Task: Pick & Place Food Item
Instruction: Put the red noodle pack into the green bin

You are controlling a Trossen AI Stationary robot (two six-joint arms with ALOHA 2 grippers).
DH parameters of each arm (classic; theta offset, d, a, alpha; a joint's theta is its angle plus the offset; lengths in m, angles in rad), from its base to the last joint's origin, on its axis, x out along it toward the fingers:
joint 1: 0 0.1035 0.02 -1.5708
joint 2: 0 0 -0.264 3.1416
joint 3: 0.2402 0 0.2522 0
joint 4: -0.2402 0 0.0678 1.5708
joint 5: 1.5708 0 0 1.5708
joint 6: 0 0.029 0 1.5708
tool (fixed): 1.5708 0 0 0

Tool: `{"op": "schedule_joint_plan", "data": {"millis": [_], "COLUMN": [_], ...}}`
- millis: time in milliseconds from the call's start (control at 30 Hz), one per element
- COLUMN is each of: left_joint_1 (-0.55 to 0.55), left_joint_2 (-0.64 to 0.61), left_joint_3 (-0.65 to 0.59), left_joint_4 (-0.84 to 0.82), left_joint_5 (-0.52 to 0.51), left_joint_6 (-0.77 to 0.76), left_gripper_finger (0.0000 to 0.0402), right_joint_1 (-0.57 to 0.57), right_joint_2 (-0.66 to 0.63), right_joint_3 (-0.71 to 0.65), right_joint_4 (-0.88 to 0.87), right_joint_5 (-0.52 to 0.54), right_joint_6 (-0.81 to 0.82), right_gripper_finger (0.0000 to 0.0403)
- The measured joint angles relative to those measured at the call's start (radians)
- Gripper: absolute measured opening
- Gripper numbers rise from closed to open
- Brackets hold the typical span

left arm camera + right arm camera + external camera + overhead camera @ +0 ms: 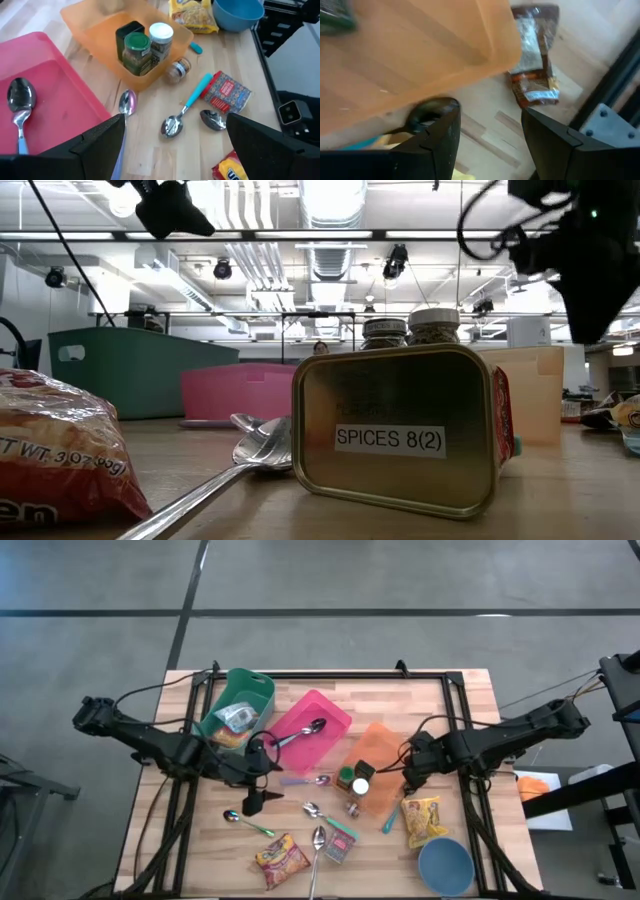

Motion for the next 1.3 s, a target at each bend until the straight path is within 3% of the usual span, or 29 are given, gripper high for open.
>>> {"op": "schedule_joint_plan", "data": {"millis": [467,767,933,1300], "left_joint_1": [0.0,0.011,0.049,0.09], "left_joint_2": [0.0,0.001,0.025,0.242], "left_joint_3": [-0.002,-0.067,-0.099,-0.075], "left_joint_4": [-0.011,0.004,-0.018,0.013], "left_joint_5": [-0.008,-0.048,-0.074,-0.067], "left_joint_6": [0.0,-0.007,-0.075,0.001], "left_gripper_finger": [0.0352,0.0352,0.0352,0.0352], "right_joint_1": [0.0,0.113,0.217,0.366], "right_joint_2": [-0.004,-0.006,-0.006,-0.006], "right_joint_3": [-0.076,-0.022,0.02,0.021], "right_joint_4": [0.005,0.227,0.229,0.265], "right_joint_5": [-0.043,-0.028,0.121,0.397], "right_joint_6": [0.025,-0.028,0.036,0.117], "right_gripper_finger": [0.0208,0.0208,0.0208,0.0208]}}
